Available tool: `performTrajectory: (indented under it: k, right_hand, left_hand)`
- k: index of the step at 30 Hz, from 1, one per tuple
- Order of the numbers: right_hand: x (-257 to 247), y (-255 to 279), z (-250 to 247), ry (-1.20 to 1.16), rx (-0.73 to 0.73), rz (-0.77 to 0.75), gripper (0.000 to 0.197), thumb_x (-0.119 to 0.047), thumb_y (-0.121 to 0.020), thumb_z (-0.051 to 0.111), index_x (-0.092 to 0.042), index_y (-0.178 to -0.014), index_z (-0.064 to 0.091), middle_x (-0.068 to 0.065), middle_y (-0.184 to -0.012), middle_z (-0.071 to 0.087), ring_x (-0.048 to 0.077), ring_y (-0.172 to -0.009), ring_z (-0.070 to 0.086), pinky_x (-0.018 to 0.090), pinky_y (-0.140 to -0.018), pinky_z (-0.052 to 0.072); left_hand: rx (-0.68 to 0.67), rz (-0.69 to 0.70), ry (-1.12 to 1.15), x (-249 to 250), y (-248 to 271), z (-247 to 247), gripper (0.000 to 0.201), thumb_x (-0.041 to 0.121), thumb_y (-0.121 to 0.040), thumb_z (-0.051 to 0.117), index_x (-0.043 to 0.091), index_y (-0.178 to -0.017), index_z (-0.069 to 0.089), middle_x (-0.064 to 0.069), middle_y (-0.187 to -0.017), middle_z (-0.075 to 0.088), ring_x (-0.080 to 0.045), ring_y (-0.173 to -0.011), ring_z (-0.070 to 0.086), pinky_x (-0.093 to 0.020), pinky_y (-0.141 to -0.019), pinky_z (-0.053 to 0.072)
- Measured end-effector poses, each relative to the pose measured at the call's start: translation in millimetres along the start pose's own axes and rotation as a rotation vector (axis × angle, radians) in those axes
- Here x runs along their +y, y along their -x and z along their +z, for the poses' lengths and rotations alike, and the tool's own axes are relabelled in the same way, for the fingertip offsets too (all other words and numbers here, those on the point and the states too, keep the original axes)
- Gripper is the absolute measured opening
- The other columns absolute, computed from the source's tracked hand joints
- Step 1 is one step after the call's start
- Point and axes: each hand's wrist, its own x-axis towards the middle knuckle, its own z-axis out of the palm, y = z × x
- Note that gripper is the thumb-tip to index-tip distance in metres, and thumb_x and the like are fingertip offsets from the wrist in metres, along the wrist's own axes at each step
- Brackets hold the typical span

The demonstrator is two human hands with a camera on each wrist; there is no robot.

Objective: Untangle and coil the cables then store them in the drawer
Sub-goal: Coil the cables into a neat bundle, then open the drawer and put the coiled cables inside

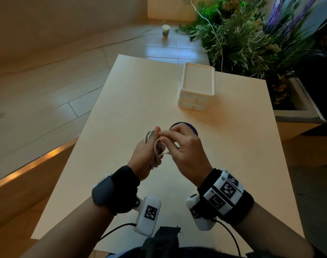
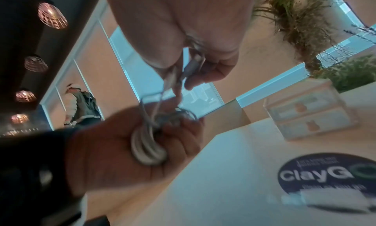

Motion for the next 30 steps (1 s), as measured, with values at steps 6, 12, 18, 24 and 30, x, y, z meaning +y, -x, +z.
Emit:
performTrajectory:
  k: [6, 12, 18, 24, 30]
  right_hand:
    - [18, 13, 17, 0.105, 0.131, 0.031, 0.032, -0.030, -0.095, 0.044, -0.011, -0.112, 0.063, 0.005, -0.098, 0.068, 0.023, -0.092, 0.060, 0.045, -0.082, 0.049]
    - [11, 15, 20, -0.138, 0.047, 0.142, 0.044, -0.028, -0.099, 0.035, -0.009, -0.138, 0.040, 0.013, -0.141, 0.049, 0.018, -0.133, 0.043, 0.037, -0.110, 0.036]
    - [21, 14, 22, 0.111, -0.064, 0.081, 0.081, -0.066, -0.089, 0.002, -0.012, -0.144, 0.029, 0.005, -0.154, 0.028, 0.009, -0.145, 0.010, 0.050, -0.117, -0.007]
    - [31, 14, 20, -0.050, -0.290, 0.136, 0.095, -0.078, -0.079, 0.005, -0.012, -0.148, 0.013, 0.002, -0.158, 0.014, 0.005, -0.145, -0.004, 0.038, -0.118, -0.005]
    - [72, -4, 6, -0.341, -0.003, 0.563, 0.052, -0.059, -0.088, 0.040, -0.024, -0.122, 0.056, -0.003, -0.122, 0.063, 0.007, -0.114, 0.056, 0.035, -0.102, 0.044]
  left_hand:
    - [-0.295, -0.032, 0.216, 5, 6, 10, 0.061, 0.064, -0.078, 0.051, 0.012, -0.106, 0.064, -0.013, -0.101, 0.065, -0.021, -0.094, 0.061, -0.031, -0.081, 0.047]
    - [-0.219, 0.024, 0.297, 11, 5, 18, 0.029, 0.023, -0.085, 0.059, 0.001, -0.104, 0.059, -0.018, -0.098, 0.066, -0.029, -0.098, 0.062, -0.033, -0.081, 0.053]
    - [-0.182, 0.078, 0.233, 9, 7, 26, 0.018, 0.023, -0.092, 0.053, 0.009, -0.103, 0.060, -0.007, -0.086, 0.069, -0.019, -0.084, 0.065, -0.029, -0.071, 0.052]
    - [-0.078, 0.149, 0.075, 0, 0, 18, 0.017, 0.026, -0.088, 0.061, 0.012, -0.080, 0.058, -0.002, -0.061, 0.061, -0.017, -0.058, 0.056, -0.023, -0.052, 0.042]
    - [0.166, 0.225, 0.027, -2, -30, -1, 0.021, 0.010, -0.091, 0.054, 0.015, -0.070, 0.054, 0.005, -0.050, 0.060, -0.009, -0.047, 0.052, -0.023, -0.046, 0.040]
